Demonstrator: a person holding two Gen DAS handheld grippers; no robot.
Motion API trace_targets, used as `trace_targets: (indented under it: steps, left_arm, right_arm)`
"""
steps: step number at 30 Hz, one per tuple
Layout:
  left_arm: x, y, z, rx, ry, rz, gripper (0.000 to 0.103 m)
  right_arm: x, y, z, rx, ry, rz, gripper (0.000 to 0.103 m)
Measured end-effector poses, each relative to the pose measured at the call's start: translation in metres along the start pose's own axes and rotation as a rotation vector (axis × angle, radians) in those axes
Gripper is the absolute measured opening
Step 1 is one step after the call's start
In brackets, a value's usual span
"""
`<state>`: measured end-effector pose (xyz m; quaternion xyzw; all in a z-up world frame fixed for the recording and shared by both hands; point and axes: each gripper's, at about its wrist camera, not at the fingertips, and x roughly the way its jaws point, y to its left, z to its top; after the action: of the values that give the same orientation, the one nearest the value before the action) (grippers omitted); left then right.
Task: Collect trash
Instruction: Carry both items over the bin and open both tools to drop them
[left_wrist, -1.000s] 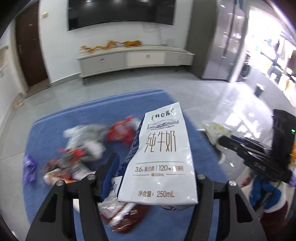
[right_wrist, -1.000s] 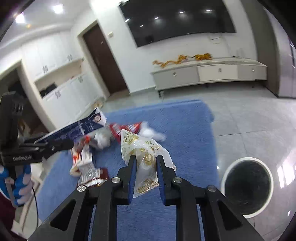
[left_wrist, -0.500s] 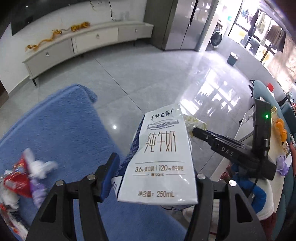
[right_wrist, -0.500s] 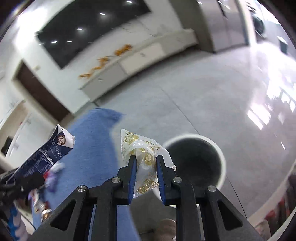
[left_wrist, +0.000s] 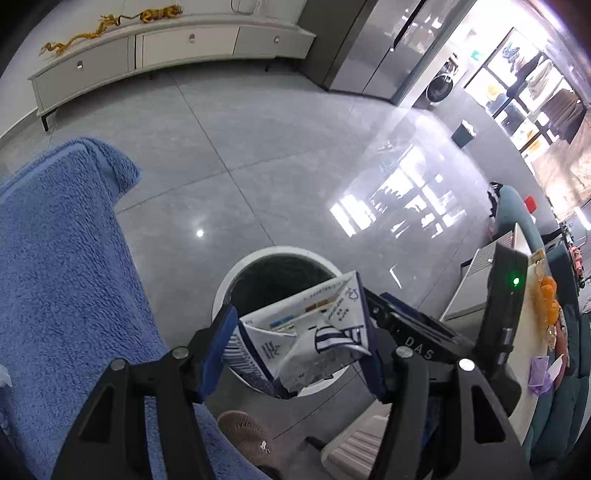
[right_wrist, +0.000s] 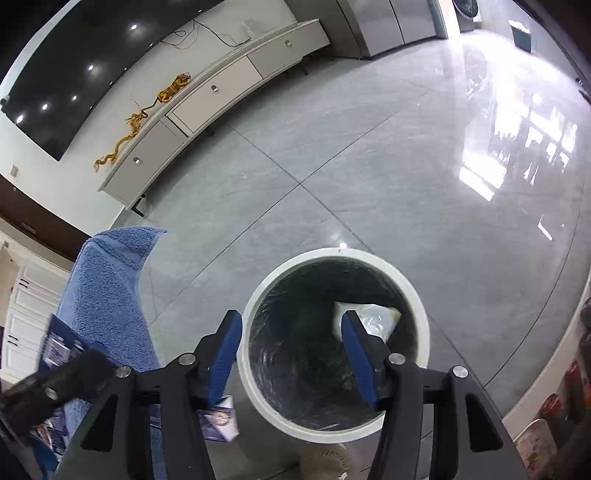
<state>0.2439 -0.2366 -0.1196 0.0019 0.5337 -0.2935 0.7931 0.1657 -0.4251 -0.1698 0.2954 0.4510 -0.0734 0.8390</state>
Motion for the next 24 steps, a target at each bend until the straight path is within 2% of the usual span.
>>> trace_targets:
  steps: [5, 10, 11, 12, 14, 18, 24]
  left_arm:
    - [-0.018, 0.006, 0.008, -0.015, -0.067, -0.009, 0.060]
    - [0.000, 0.003, 0.023, -0.030, -0.062, -0.005, 0.060]
    - [0.005, 0.002, 0.026, -0.035, -0.056, -0.015, 0.062]
    - [0.007, 0.003, 0.026, -0.038, -0.055, -0.022, 0.069]
    - [0.009, 0.004, 0.028, -0.057, -0.067, -0.033, 0.075]
    - [0.009, 0.000, 0.030, -0.054, -0.080, -0.041, 0.075]
    - [-0.031, 0.004, 0.013, -0.056, -0.172, -0.033, 0.075]
  right_arm:
    - [-0.017, 0.012, -0.002, 0.005, -0.046, -0.001, 0.054]
    - [-0.047, 0.020, -0.009, 0.004, -0.127, -0.018, 0.055]
    - [-0.050, 0.021, -0.008, 0.008, -0.137, -0.022, 0.055]
    - [-0.054, 0.022, -0.007, 0.012, -0.149, -0.028, 0.055]
    - [-0.063, 0.022, -0.006, 0.012, -0.172, -0.045, 0.056]
    - [-0.073, 0.024, -0.004, 0.006, -0.212, -0.071, 0.056]
    - [-0.089, 0.036, -0.010, -0.011, -0.253, -0.063, 0.056]
